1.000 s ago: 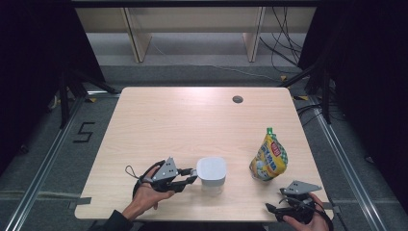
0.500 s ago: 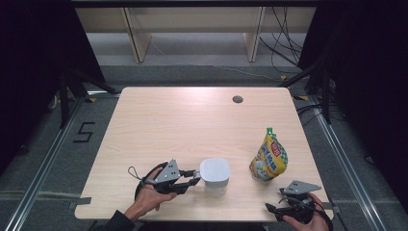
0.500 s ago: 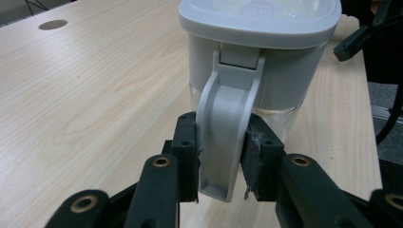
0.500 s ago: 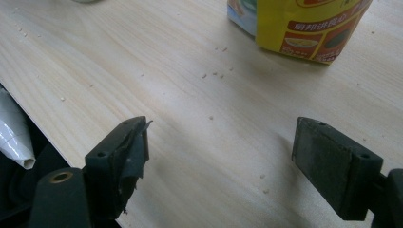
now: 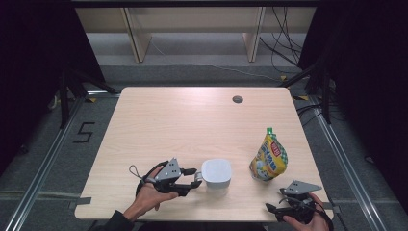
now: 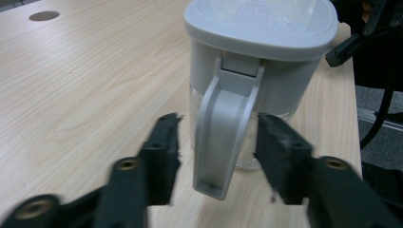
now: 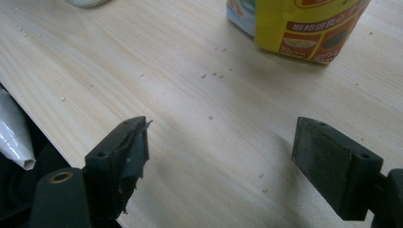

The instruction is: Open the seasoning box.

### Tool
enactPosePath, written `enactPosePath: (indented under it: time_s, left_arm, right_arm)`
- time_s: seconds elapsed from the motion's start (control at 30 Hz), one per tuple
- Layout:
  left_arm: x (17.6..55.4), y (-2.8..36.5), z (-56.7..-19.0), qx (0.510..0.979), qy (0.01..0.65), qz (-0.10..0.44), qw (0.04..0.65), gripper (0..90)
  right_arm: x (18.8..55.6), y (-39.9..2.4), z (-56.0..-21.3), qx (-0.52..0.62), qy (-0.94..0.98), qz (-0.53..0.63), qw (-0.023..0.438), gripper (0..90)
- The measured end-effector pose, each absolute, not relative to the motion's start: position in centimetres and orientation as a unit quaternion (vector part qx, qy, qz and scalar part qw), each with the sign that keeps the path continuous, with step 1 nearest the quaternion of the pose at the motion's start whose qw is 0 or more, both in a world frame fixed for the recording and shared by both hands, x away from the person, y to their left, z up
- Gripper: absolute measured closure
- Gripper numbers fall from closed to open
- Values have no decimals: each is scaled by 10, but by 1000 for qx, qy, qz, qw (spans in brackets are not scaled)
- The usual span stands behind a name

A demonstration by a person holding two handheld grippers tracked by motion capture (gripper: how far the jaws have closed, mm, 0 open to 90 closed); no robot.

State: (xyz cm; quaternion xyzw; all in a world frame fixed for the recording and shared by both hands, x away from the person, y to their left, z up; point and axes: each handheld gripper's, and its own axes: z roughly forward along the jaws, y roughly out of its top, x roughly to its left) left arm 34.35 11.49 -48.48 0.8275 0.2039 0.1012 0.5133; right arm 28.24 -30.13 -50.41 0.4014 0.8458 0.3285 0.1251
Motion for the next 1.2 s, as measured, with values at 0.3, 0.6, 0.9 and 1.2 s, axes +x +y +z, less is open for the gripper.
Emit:
enactPosePath:
  time_s: [0.3, 0.6, 0.9, 1.2]
  left_arm:
    - [340, 122, -469, 824, 225, 88, 512, 423]
    - [333, 127, -453, 817, 231, 110, 516, 649]
    - [327, 116, -436, 816, 214, 136, 519, 880]
    - [327, 106, -425, 812, 210, 130, 529, 887]
  right_arm:
    - [280, -299, -503, 419, 839, 327, 116, 200]
    - [281, -296, -502, 390, 845, 343, 126, 176]
    - [280, -292, -500, 380, 843, 361, 120, 158]
    - [279, -289, -498, 374, 844, 364, 125, 201]
